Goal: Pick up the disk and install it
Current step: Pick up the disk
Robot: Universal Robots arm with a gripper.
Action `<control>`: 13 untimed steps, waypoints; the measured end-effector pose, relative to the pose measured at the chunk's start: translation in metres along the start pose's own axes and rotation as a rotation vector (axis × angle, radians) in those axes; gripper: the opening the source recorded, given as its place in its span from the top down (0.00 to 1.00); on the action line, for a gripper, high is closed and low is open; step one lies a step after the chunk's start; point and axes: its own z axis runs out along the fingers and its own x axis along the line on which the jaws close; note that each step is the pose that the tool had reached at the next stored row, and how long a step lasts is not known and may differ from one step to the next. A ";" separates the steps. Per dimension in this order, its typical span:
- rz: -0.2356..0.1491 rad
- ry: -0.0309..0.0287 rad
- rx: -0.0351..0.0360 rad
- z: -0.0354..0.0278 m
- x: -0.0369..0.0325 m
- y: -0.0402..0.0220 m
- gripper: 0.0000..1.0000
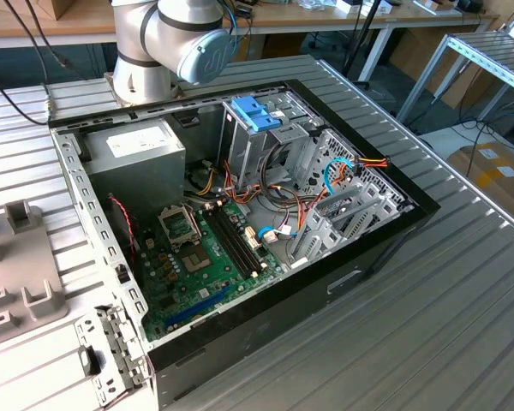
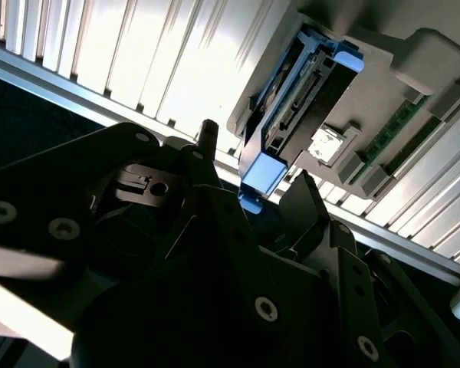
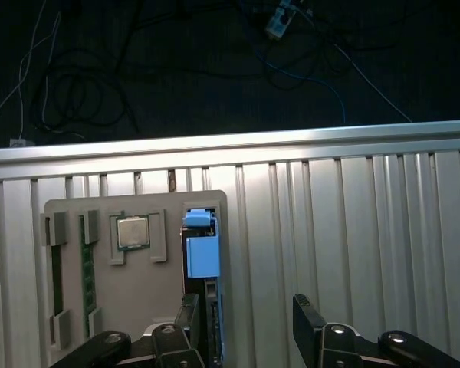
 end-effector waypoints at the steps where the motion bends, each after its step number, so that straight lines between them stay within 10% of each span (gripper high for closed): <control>1: 0.000 0.0000 0.0000 0.0001 0.0009 0.0003 0.40; 13: 0.000 0.0000 0.0000 0.0011 0.0230 0.0009 0.40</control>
